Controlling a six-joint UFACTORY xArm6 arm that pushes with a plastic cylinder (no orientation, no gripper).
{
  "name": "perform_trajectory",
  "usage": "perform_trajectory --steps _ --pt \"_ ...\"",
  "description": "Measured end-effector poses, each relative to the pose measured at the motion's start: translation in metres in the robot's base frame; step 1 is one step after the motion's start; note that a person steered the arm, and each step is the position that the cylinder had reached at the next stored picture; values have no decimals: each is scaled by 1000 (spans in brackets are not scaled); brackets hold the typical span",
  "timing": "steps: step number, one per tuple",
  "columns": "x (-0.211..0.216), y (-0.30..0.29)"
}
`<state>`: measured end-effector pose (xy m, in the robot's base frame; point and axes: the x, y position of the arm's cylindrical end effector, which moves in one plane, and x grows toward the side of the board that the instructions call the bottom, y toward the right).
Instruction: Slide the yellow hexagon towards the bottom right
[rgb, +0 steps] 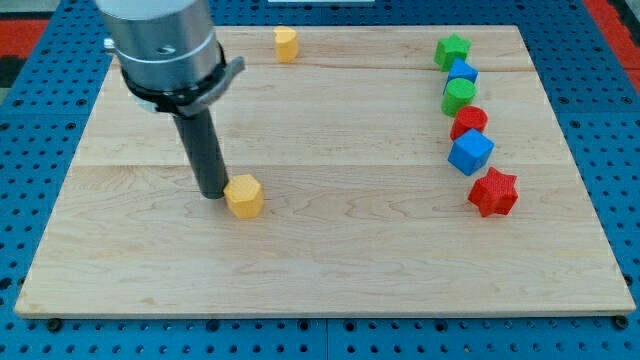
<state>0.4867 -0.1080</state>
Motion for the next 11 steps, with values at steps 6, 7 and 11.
perform_trajectory --steps 6,7,11 --pt "21 83" --pt "22 86" --pt "27 111"
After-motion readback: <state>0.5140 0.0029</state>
